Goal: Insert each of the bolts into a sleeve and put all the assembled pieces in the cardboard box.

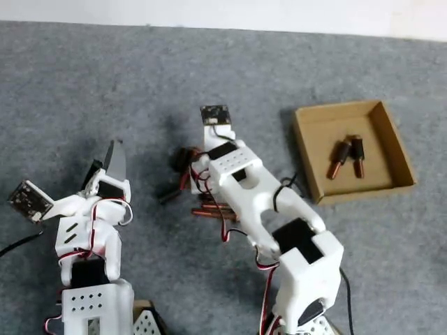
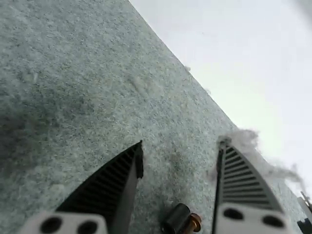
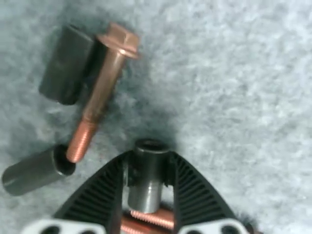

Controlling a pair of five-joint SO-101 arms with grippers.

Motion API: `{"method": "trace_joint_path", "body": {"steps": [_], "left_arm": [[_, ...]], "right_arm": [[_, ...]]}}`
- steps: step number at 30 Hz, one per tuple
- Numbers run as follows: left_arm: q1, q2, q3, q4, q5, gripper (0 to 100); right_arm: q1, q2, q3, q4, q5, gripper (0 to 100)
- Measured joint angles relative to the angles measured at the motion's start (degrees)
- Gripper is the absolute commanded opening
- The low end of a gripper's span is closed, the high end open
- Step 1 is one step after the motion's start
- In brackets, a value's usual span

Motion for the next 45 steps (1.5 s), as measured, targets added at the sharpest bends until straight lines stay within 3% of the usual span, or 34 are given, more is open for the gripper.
{"method": "trace_joint_path", "body": {"steps": [10, 26, 32, 41, 45], "left_arm": [[0.0, 0.0, 0.0, 0.0, 0.0, 23], [4.9, 0.0, 0.0, 0.0, -4.0, 23], [12.1, 0.0, 0.0, 0.0, -12.7, 23], [21.1, 0.0, 0.0, 3.9, -23.7, 23], [24.4, 0.0, 0.0, 5.8, -27.5, 23]], "right_arm": [[5.2, -16.9, 17.1, -11.9, 0.2, 0.5], [5.5, -50.8, 50.4, -33.1, 9.3, 0.5], [6.0, -64.8, 61.2, -38.0, 9.3, 0.5], [14.8, -82.9, 71.1, -38.5, 9.3, 0.5], [14.9, -90.1, 75.4, -38.5, 13.3, 0.5]]}}
